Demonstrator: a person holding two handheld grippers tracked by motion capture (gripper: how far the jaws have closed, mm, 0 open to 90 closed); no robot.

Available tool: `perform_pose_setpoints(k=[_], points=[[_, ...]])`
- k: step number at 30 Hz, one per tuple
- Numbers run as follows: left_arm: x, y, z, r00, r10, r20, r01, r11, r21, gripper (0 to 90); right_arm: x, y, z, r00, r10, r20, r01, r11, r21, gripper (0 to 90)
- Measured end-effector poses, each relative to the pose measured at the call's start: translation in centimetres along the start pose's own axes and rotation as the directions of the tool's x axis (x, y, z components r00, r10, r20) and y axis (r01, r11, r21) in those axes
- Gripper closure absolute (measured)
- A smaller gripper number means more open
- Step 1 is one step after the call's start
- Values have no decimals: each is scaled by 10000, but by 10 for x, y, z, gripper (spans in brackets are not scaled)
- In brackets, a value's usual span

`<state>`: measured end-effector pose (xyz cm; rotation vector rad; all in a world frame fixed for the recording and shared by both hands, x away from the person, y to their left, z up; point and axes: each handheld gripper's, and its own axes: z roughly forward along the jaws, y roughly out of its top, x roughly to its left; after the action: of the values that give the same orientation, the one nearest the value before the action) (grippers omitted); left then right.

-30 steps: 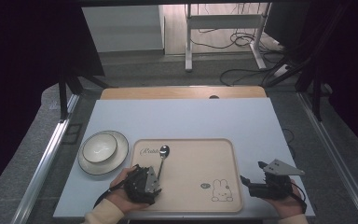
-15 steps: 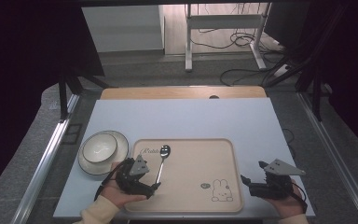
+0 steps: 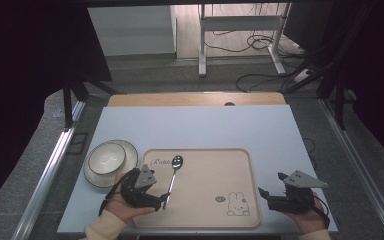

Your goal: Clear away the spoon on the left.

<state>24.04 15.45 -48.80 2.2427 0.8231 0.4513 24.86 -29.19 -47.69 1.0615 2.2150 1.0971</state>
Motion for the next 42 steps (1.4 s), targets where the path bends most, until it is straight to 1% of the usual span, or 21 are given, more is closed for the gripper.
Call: perform_pose_setpoints(k=[3, 7, 11, 14, 19, 22, 25, 27, 29, 33, 36, 38, 41, 42], points=[[1, -2, -6, 9998, -180, -70, 179, 9998, -101, 131, 0, 0, 0, 10000, 6, -7, -6, 10000, -11, 156], [1, -6, -15, 9987, -488, -162, 481, 9982, -368, 136, 1, 1, 1, 10000, -22, -20, 22, 10000, -11, 155], [4, -9, -24, 9958, -860, -321, 834, 9936, -758, 143, 1, 2, 2, 10000, -34, -70, 34, 10000, -5, 155], [7, -13, -31, 9917, -1141, -589, 1079, 9892, -987, 148, 1, 2, 2, 9999, -57, -97, 57, 10000, -16, 155], [10, -22, -40, 9819, -1591, -1030, 1458, 9812, -1265, 162, 0, 3, 3, 9999, -24, -140, 23, 10000, -73, 155], [12, -30, -46, 9741, -1854, -1292, 1670, 9758, -1411, 174, 0, 4, 3, 9997, -12, -225, 9, 9999, -133, 155], [12, -38, -52, 9647, -2155, -1512, 1933, 9698, -1485, 179, 0, 4, 3, 9995, -25, -308, 21, 9999, -145, 155], [11, -43, -55, 9598, -2279, -1640, 2050, 9679, -1456, 181, -1, 4, 4, 9994, -47, -335, 42, 9999, -167, 155], [10, -46, -56, 9576, -2332, -1693, 2098, 9669, -1448, 183, -1, 5, 4, 9993, -43, -359, 37, 9998, -190, 155], [9, -46, -56, 9606, -2219, -1675, 1981, 9690, -1477, 184, -1, 5, 4, 9994, -17, -358, 11, 9998, -185, 155], [10, -46, -54, 9649, -2069, -1619, 1847, 9725, -1420, 185, -1, 5, 5, 9994, 2, -353, -7, 9999, -155, 155], [9, -47, -54, 9669, -2030, -1544, 1820, 9733, -1397, 186, -2, 5, 5, 9995, -7, -319, 3, 9999, -126, 155], [8, -48, -52, 9729, -1809, -1442, 1625, 9780, -1308, 187, -2, 5, 5, 9996, -31, -268, 28, 9999, -104, 154], [9, -47, -52, 9742, -1757, -1417, 1571, 9785, -1335, 187, -2, 4, 5, 9997, -32, -250, 29, 9999, -115, 153]])
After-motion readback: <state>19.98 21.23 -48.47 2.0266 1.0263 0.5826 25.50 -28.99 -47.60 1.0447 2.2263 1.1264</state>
